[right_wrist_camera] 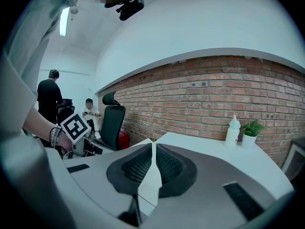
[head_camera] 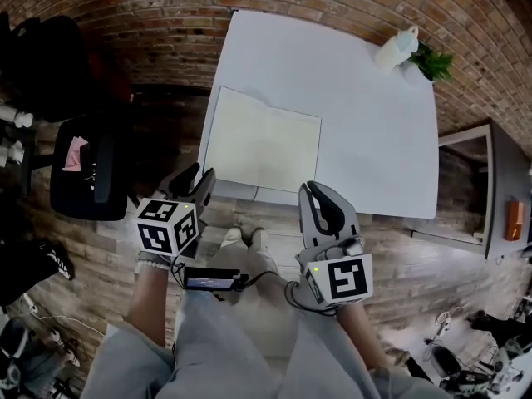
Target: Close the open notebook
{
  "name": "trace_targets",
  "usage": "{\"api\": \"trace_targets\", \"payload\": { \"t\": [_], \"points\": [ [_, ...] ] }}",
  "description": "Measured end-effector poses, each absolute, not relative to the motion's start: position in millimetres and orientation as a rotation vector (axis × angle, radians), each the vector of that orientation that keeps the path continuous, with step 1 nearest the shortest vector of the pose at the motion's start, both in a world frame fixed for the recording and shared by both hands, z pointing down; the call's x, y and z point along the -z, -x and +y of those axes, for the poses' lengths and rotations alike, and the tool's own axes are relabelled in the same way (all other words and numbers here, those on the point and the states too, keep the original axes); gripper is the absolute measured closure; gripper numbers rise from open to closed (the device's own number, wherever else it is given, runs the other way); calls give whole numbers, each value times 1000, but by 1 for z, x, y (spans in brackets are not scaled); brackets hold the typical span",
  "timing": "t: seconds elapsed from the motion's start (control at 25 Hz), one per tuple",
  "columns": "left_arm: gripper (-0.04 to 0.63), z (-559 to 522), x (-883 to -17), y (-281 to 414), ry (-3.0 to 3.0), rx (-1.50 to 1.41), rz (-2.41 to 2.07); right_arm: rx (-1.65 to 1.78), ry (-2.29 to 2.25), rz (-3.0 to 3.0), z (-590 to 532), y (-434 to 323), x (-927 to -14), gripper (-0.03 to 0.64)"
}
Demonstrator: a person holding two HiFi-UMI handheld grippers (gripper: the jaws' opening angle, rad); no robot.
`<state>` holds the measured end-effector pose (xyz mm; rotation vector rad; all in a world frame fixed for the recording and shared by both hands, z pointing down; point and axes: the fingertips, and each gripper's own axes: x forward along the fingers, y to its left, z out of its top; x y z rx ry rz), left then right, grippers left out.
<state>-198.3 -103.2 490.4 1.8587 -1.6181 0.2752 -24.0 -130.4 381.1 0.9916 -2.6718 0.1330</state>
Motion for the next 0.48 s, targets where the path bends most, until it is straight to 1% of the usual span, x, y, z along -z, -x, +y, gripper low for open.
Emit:
{"api": "trace_targets", "payload": {
  "t": [0.24, 0.48],
  "points": [
    [462, -103, -496, 194, -1860, -295, -1620, -138, -1004, -2661, -128, 20, -383, 561],
    [509, -103, -492, 192, -1876, -312, -1631, -138, -1014, -2660, -127, 17, -382, 561]
  ]
}}
